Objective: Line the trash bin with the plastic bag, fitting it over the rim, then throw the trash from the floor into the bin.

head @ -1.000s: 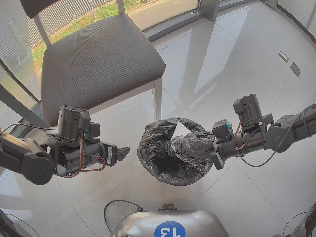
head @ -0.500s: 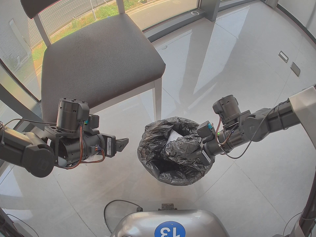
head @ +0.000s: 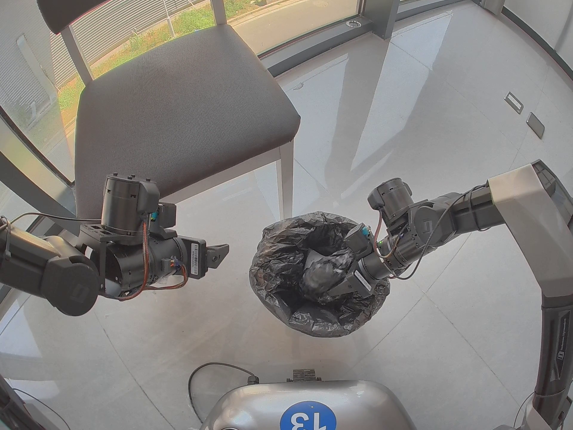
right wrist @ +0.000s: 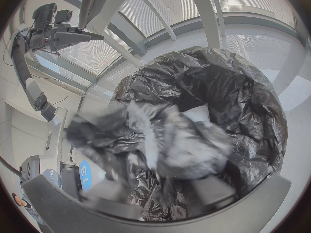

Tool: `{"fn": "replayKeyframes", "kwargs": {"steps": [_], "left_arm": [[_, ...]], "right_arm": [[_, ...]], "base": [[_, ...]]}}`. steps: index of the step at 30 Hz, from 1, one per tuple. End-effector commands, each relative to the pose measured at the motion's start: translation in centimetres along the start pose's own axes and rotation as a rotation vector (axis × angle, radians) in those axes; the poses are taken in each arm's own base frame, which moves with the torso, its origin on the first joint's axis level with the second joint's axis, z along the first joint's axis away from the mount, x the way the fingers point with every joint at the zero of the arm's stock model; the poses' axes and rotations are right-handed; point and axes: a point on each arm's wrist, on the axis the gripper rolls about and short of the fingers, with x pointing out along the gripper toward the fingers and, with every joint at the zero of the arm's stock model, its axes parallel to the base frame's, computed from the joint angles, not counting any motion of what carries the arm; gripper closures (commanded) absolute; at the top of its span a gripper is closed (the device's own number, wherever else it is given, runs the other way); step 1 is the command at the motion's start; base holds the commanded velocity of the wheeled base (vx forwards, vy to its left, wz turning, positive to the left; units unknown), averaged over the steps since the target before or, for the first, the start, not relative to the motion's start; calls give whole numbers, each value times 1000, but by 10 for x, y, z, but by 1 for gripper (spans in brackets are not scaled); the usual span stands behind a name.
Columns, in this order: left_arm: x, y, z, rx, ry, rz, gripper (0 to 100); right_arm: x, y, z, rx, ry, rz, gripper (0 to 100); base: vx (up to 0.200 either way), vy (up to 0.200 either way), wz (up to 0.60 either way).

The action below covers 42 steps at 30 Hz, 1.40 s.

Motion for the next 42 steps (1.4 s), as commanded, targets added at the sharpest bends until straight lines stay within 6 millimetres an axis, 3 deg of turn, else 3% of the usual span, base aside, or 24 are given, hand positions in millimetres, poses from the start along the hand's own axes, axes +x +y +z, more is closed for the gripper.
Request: {"fn": "replayKeyframes", "kwargs": {"steps": [1, 9, 14, 19, 23, 24, 25, 27, 28, 29, 32, 35, 39, 40, 42], "left_arm": [[2, 0, -1, 0, 6, 2, 0], [3, -3, -2, 6, 9, -6, 0], [1, -5, -3, 9, 9, -14, 0], [-2, -7, -6, 17, 17, -17, 0], [-16, -5, -6, 19, -2, -9, 0], [-16, -5, -6, 19, -2, -9, 0], [-25, -3, -6, 25, -10, -7, 0], [-34, 0, -6, 35, -25, 11, 0], [-34, 0, -6, 35, -25, 11, 0], [-46, 4, -9, 38, -39, 28, 0], [-68, 14, -14, 46, -66, 48, 0], [-83, 22, -20, 37, -83, 74, 0], [-127, 49, -29, 79, -159, 197, 0], [-127, 49, -29, 79, -159, 197, 0], [-158, 61, -42, 114, -201, 283, 0]], "right_arm": [[4, -3, -2, 6, 4, 1, 0], [-27, 5, 17, -24, -60, -31, 0], [-76, 20, 36, -45, -148, -78, 0], [-125, 42, 34, -14, -126, -192, 0], [-164, 61, 20, 25, -110, -341, 0], [-164, 61, 20, 25, -110, -341, 0], [-186, 71, 10, 44, -119, -396, 0], [-210, 80, -3, 76, -127, -469, 0], [-210, 80, -3, 76, -127, -469, 0], [-231, 90, -15, 118, -133, -563, 0], [-256, 111, -33, 226, -163, -698, 0], [-270, 128, -47, 305, -194, -775, 0], [-301, 167, -87, 379, -268, -941, 0], [-301, 167, -87, 379, -268, -941, 0], [-317, 190, -118, 414, -312, -1043, 0]], "base": [[0, 0, 0], [0, 0, 0], [0, 0, 0], [0, 0, 0], [0, 0, 0], [0, 0, 0], [0, 0, 0], [0, 0, 0], [0, 0, 0], [0, 0, 0], [0, 0, 0], [0, 0, 0], [0, 0, 0], [0, 0, 0], [0, 0, 0]]}}
